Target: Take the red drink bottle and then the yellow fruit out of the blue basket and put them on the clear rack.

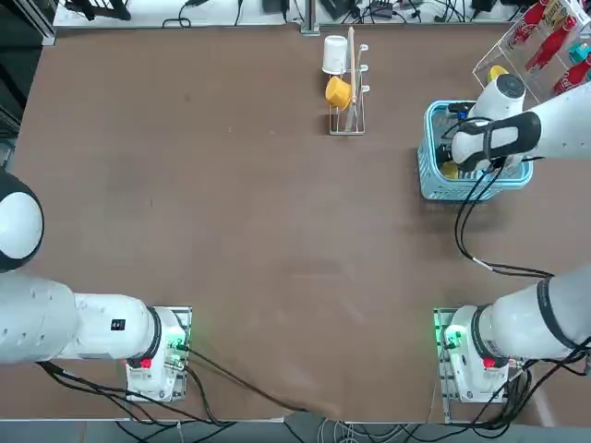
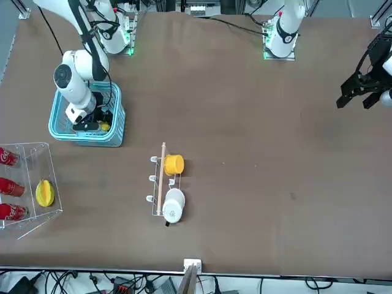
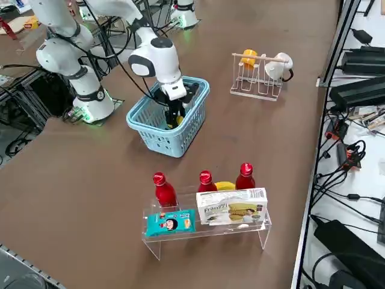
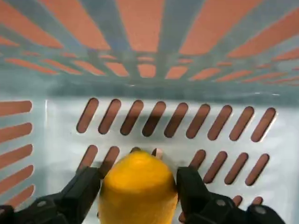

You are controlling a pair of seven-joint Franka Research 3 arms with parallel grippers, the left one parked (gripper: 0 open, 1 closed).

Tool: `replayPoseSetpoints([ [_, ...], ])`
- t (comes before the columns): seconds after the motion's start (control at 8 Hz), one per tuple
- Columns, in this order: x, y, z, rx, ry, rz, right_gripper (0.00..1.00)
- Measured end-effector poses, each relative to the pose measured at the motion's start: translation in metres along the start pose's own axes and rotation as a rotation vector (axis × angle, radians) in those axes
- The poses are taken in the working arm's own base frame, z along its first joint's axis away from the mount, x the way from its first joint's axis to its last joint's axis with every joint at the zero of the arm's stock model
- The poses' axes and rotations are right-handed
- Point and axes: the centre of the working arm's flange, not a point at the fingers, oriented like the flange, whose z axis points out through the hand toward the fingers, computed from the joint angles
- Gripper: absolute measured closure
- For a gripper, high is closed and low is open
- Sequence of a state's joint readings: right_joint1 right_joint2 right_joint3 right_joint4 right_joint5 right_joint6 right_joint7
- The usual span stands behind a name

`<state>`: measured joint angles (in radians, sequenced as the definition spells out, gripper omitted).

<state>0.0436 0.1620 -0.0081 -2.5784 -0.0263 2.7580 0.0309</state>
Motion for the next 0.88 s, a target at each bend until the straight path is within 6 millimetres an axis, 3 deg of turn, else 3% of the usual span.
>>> replayPoseSetpoints([
  [0.38, -0.0012, 0.0004, 0.0022, 0.000, -0.006, 0.008, 0.04],
  [0.5, -0.0011, 0.0005, 0.0021, 0.000, -0.006, 0.009, 0.12],
  [0.88, -0.0018, 0.0007, 0.0021, -0.001, -0.019, 0.023, 0.13],
])
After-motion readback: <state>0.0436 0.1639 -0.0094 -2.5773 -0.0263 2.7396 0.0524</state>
